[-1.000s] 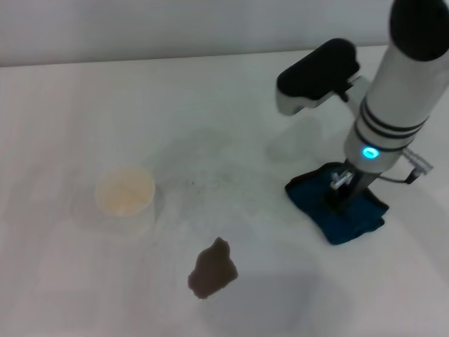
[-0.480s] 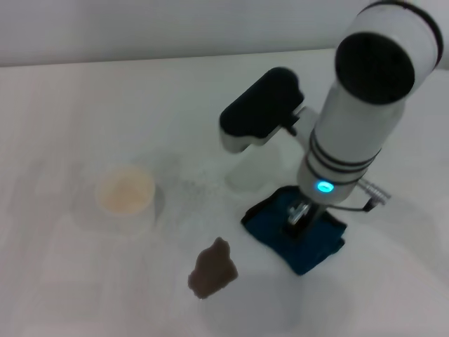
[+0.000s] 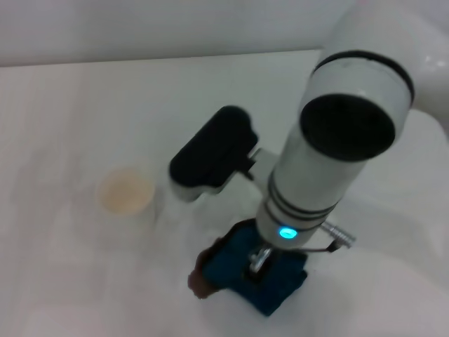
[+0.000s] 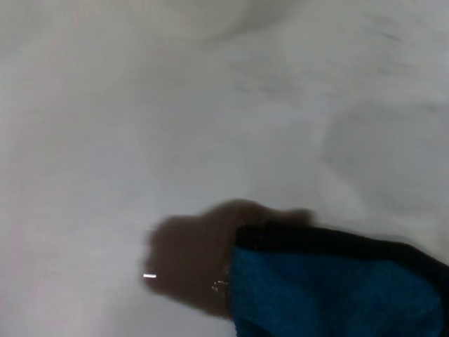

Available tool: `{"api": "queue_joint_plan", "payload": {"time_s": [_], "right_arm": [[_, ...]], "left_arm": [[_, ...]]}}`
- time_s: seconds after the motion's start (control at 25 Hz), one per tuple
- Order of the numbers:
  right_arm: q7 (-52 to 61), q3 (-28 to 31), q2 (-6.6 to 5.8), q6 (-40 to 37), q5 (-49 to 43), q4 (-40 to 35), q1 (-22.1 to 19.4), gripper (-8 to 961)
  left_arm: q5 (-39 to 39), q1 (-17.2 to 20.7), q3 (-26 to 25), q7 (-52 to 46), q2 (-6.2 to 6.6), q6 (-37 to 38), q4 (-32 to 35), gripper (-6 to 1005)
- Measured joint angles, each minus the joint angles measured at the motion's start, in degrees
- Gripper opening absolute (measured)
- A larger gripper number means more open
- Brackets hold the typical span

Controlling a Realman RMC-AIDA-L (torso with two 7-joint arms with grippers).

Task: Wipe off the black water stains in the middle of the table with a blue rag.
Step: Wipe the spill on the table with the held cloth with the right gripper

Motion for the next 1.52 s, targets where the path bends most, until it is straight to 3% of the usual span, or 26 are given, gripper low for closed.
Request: {"api": "queue_joint_plan", "payload": {"time_s": [0.48,0.72,1.24,1.52], "right_arm": [[0.05,-8.65,0.01,-6.73,9.37,0.63,5.27,66],[-0.30,-8.72,0.00,-8.46,9.97,3.16,7.34,66],[-3.90,-5.99,0.00,-9.86,8.44,15.93,13.11,63],[-4.35,-4.77,-0.05,-9.40,6.92,18.64,12.55,62]], "left_arm": [[0.02,-1.49,0.02,0.42,0.02,-0.08,0.07,883],[0.10,-1.50,0.22,0.42,-0.07,-0.49,0.07,883],[0.04,-1.07,0.02,0.42,0.04,-0.74,-0.18,884],[0.00,-1.38,0.12,0.41,0.08,-0.75,-0.38,883]]}}
